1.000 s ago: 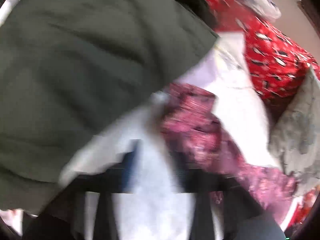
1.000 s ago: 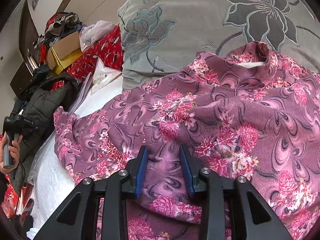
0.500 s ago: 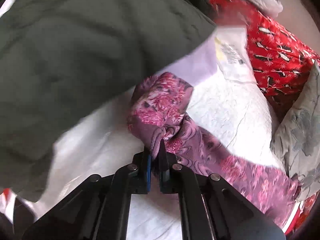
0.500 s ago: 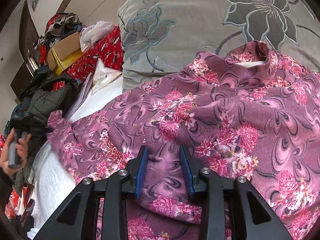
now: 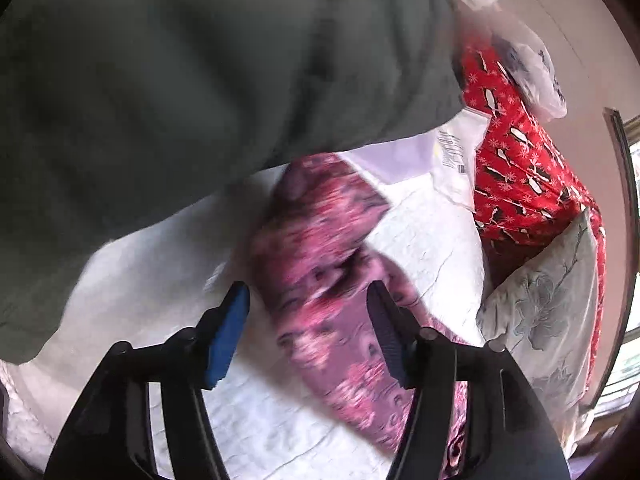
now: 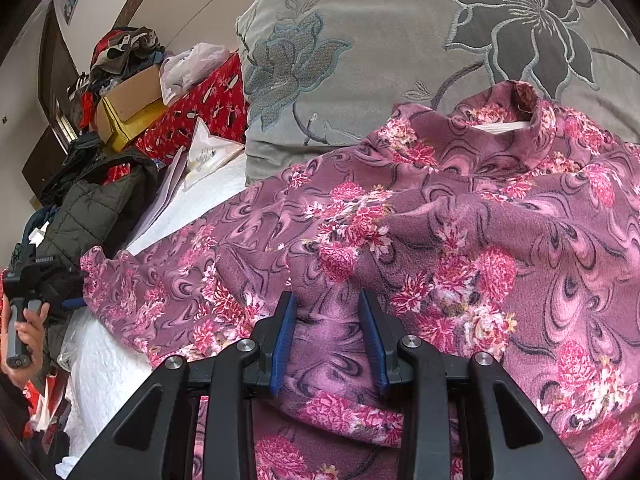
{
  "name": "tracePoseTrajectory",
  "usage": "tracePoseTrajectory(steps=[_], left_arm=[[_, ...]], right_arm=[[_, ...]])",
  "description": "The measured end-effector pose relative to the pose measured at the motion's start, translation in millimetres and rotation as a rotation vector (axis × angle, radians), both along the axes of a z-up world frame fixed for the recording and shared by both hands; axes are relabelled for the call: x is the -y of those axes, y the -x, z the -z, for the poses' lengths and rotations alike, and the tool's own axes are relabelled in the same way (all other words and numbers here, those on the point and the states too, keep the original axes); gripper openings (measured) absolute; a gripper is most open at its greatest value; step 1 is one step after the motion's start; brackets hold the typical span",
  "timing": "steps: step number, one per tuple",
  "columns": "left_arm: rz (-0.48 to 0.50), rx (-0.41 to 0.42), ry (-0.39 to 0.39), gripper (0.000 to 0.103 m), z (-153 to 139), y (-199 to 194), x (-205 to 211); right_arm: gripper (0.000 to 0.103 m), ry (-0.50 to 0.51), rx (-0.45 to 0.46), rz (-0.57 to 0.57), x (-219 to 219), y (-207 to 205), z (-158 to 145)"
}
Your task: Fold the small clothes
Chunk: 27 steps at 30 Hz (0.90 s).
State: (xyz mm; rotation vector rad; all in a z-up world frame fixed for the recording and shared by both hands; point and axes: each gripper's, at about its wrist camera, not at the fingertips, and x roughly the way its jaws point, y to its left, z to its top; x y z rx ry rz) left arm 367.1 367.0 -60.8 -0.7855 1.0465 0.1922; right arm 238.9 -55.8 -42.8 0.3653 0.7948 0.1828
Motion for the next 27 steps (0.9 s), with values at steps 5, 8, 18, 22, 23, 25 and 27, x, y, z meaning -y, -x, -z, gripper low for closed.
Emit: tracePoseTrajectory(steps=[5, 8, 18, 22, 23, 25, 27], left_arm=[[-0.027, -0.072, -0.141, 0.025, 3.1, -26.5, 14.1], [-0.017, -0.003, -0.125, 0.009, -15.0, -19.4, 22.7], [0.125, 0.144, -0.140, 0.009, -93.7, 1.3, 90.7], [0.182, 0.167, -0.150, 0.009, -108.9, -0.6, 132.3], [0.196, 0.168, -0.150, 0.009, -111.7, -0.9, 143.7], [0.232, 0.171, -0.149, 0.009, -115.3, 1.9, 167.1], [0.272, 0.179, -0.153, 0.009, -118.3, 3.6, 193.3]], right_arm=[[0.035, -0.009, 0.002, 0.000, 1.0, 0.7, 0.2], [0.035, -0.014, 0.003, 0.000, 2.1, 1.3, 0.7], [0.039, 0.059, -0.095, -0.039, -5.3, -9.1, -15.0], [0.054, 0.127, -0.106, -0.048, 6.6, -1.0, -31.5], [0.056, 0.155, -0.102, -0.041, 13.8, 3.2, -35.8], [0.057, 0.213, -0.105, -0.019, 30.4, 10.9, -41.5], [0.057, 0.280, -0.126, 0.019, 54.2, 20.0, -43.3]])
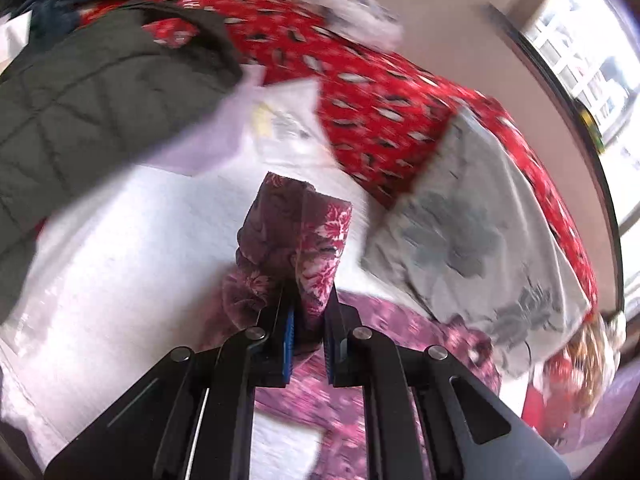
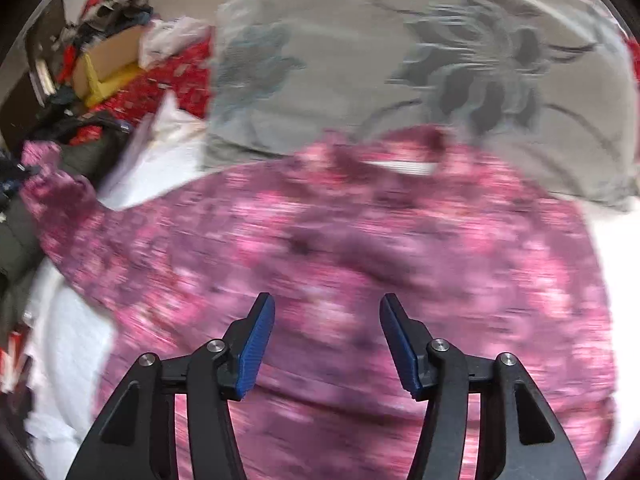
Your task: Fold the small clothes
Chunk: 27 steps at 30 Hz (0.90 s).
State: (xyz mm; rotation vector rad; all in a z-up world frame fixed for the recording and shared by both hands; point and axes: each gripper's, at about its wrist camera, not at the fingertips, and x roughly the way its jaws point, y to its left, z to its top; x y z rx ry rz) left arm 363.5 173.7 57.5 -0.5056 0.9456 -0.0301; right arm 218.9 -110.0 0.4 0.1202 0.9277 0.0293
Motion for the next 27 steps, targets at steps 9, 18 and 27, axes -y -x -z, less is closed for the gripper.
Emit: tracePoseTrajectory(steps=[9, 18, 27], left_arm=[[0.164, 0.006, -0.034, 0.009, -10.7, 19.8, 110.4], [0.301, -0.027, -0.083, 0.009, 8.6, 31.6, 217.3], [0.433, -0.167, -0.202, 0.011, 78.6, 32.5, 324.0]], right_arm=[[0.062, 0.138, -0.057, 0.129, 89.5, 44.5, 18.3], [0.086, 0.069, 0.048, 0.132, 109.2, 74.1, 35.4], [0.095, 0.047, 0.063, 0.100, 107.8, 74.4, 38.9]])
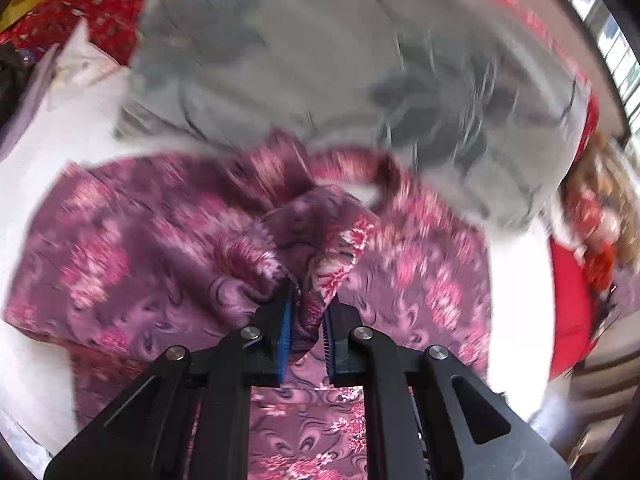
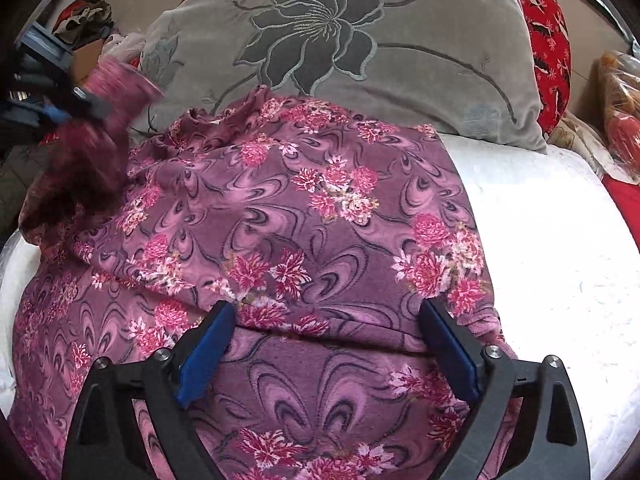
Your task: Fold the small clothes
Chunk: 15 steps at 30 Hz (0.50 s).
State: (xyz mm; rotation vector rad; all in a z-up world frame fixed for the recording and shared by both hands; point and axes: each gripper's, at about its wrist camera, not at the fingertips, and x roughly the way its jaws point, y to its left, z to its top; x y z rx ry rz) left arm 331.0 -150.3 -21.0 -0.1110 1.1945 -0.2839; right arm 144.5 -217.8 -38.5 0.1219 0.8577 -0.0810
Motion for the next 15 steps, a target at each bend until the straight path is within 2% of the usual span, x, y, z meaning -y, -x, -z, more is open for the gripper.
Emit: tracePoseTrajectory(steps=[2, 3, 4, 6, 8, 12, 15], left_arm=[[0.032, -0.050, -0.036, 0.027, 21.0, 0.5, 14.3], [0.050, -0.088, -0.063, 0.042, 33.4, 0.6, 20.5], [0.061, -0.103, -0.088, 0.048, 40.6, 2.0, 24.7], [0.096, -0.061, -0.122, 0.050, 38.2, 9.2, 29.8], [0.132, -0.070, -0.120, 0.052, 30.6, 15.7, 27.3], [0.102, -0.060, 0.046, 0.053, -1.6, 33.5, -31.4], [0.002, -0.036, 0.134, 0.059, -9.7, 38.3, -100.1]], right_arm=[[0.095, -0.002, 0.002, -0.001, 0.4, -0.3, 0.2], [0.095, -0.001, 0.002, -0.002, 0.3, -0.4, 0.6], [0.096, 0.000, 0.002, -0.003, 0.1, -0.7, 1.0], [0.096, 0.002, 0.000, -0.005, -0.3, -0.2, 1.9], [0.097, 0.004, -0.002, -0.006, -0.3, -1.0, 2.4], [0.098, -0.010, -0.023, -0.017, 0.4, -4.0, 2.4], [0.097, -0.032, -0.081, -0.006, 2.2, -14.2, -7.5]])
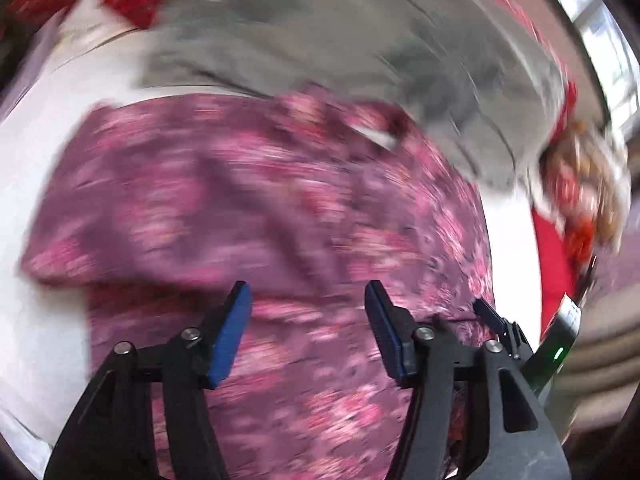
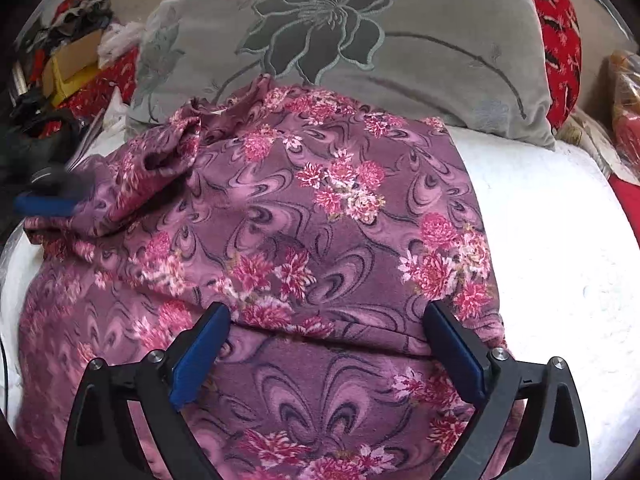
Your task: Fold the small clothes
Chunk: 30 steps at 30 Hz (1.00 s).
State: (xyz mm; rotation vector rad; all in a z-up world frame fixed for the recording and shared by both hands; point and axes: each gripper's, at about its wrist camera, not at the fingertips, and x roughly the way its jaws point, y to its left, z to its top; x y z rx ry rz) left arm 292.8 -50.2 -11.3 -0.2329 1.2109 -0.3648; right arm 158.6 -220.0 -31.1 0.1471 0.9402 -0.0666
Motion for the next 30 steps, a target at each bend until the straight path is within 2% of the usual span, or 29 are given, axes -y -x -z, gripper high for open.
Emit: tracePoseTrajectory(steps=[2, 6, 10, 11, 12, 13, 14, 15, 16, 19, 23, 26, 30], left_arm=[[-0.065, -0.014, 0.030, 0.059, 6.8, -0.6, -35.4], [-0.186, -0.113, 0.094, 0.059, 36.7, -11.2, -87.8], [-0.229, -0.167, 0.160, 0.059, 56.5, -15.4, -102.2], [-0.234, -0.174, 0.173, 0.059, 59.9, -14.3, -101.3], [-0.241, -0.179, 0.190, 0.059, 61.9, -14.6, -102.7], [-0.244, -0.180, 0.198, 0.059, 61.9, -14.9, -103.7], [-0.244, -0.181, 0.203, 0.059, 61.5, -15.9, -104.6], [-0.242, -0.182, 0.207, 0.059, 61.1, -16.9, -106.8], [-0.240, -0.180, 0.211, 0.059, 60.2, -17.7, -108.8], [-0.239, -0.177, 0.211, 0.059, 61.2, -18.8, -116.9], [-0.242, -0.174, 0.210, 0.059, 63.1, -15.5, -117.9], [-0.233, -0.169, 0.186, 0.059, 62.5, -13.7, -113.0], [-0.209, -0.168, 0.163, 0.059, 60.6, -6.6, -111.3]], right_arm=[[0.096, -0.120, 0.027, 0.027, 4.5, -6.2, -15.3], [0.096, -0.363, 0.080, 0.046, -0.6, -32.3, -34.5], [0.093, -0.435, 0.057, 0.028, -25.3, -72.6, -35.9], [0.081, -0.442, 0.042, 0.008, -35.8, -84.6, -33.7], [0.057, -0.445, 0.026, -0.006, -42.6, -91.8, -32.3], [0.042, -0.445, 0.006, -0.022, -49.3, -97.9, -29.7], [0.013, -0.424, -0.039, -0.043, -59.2, -107.0, -25.3], [0.007, -0.393, -0.059, -0.051, -65.1, -108.7, -24.3], [0.007, -0.368, -0.054, -0.055, -68.1, -108.2, -26.0], [0.006, -0.366, 0.090, -0.076, -58.8, -90.0, -51.2], [0.006, -0.356, 0.177, -0.029, -28.3, -67.2, -73.2], [0.006, -0.319, 0.187, 0.026, 1.7, -53.0, -74.8], [0.006, -0.297, 0.134, 0.123, 40.8, -41.0, -52.6]])
